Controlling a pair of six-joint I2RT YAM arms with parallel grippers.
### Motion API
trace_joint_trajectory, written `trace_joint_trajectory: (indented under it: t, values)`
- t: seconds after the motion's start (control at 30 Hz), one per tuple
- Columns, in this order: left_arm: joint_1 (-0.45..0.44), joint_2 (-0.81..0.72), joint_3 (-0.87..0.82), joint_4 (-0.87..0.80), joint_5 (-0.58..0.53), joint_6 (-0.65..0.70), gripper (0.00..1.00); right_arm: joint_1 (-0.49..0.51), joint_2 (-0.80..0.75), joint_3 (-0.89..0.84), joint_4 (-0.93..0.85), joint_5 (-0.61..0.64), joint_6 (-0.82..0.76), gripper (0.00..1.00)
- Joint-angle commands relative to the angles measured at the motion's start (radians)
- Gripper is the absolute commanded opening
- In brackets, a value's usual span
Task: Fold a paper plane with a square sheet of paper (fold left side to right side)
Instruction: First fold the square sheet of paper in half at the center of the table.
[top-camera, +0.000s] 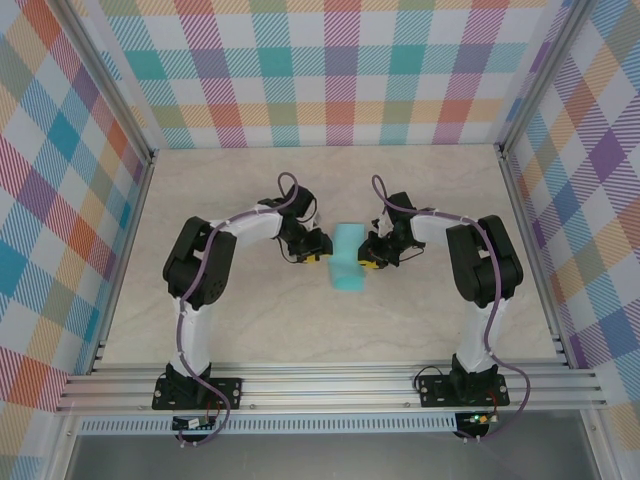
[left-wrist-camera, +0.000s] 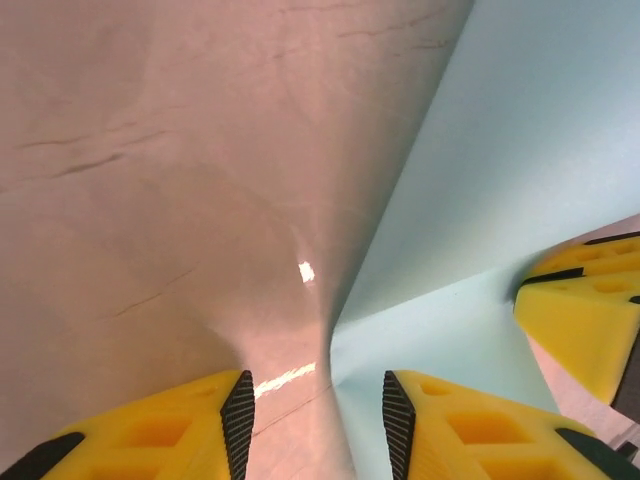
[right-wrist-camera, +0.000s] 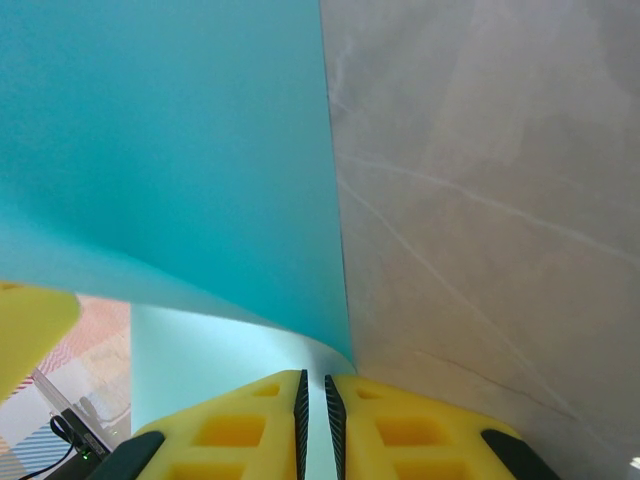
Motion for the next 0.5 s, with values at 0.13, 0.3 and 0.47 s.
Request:
trace_joint_trajectory:
  t: [0.13,0.3,0.47]
  values:
    - [-0.018,-0.07,0.018,0.056,0.091,0.015,0.39,0.015,0.082,-0.022,-0.06,0.102,-0.021,0.16]
    - [-0.051,0.029,0.103,0.047,0.137,0.023,0.37,0.015,0.083,-0.023,-0.062,0.102,-0.021,0.16]
    - [-0.058,0.108,0.164,0.026,0.127,0.037,0.37,0.014,0.082,-0.028,-0.062,0.104,-0.021,0.16]
